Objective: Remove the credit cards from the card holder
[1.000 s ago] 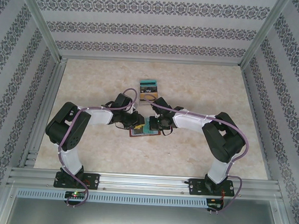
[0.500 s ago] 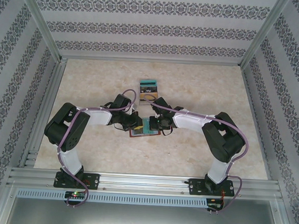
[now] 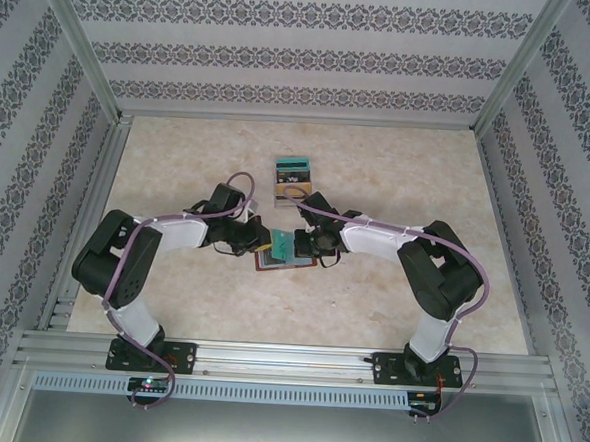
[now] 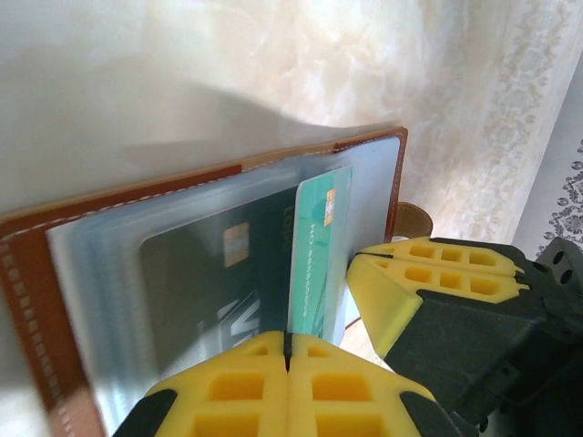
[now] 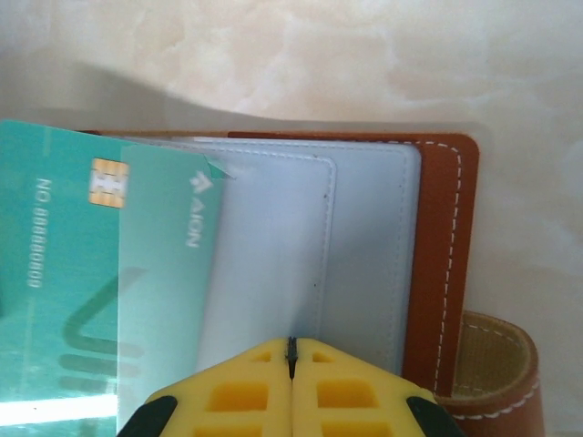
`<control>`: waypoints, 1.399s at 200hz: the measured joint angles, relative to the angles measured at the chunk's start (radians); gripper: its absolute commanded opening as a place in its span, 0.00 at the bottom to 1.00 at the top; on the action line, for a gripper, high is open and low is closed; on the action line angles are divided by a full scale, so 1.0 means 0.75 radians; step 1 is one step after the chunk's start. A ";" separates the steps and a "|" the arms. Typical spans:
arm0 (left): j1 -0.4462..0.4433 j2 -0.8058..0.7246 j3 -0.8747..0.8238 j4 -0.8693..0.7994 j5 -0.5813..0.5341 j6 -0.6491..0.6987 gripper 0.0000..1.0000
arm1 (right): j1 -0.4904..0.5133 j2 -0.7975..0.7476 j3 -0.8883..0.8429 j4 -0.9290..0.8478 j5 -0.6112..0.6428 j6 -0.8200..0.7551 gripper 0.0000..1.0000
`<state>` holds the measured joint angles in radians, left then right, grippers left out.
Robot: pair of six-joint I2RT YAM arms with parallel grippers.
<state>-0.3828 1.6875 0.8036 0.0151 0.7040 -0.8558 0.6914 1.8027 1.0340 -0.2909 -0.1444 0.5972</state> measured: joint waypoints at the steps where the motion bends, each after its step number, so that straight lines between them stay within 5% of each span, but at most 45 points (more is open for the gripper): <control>1: 0.001 -0.003 -0.002 -0.001 0.000 0.001 0.00 | 0.000 0.000 0.000 0.000 0.001 0.000 0.08; 85: 0.053 -0.222 -0.060 -0.153 -0.002 0.060 0.00 | -0.003 -0.003 0.001 0.002 -0.003 -0.003 0.16; 147: 0.079 -0.404 -0.077 -0.252 -0.006 0.090 0.00 | -0.048 -0.122 0.050 0.003 -0.076 0.010 0.45; 280: 0.191 -0.415 -0.043 0.029 0.279 -0.045 0.00 | -0.286 -0.320 -0.189 0.537 -0.582 0.364 0.46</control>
<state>-0.2398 1.3762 0.7712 0.0368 0.9134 -0.8898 0.4767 1.5623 0.8921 0.1116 -0.5808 0.8703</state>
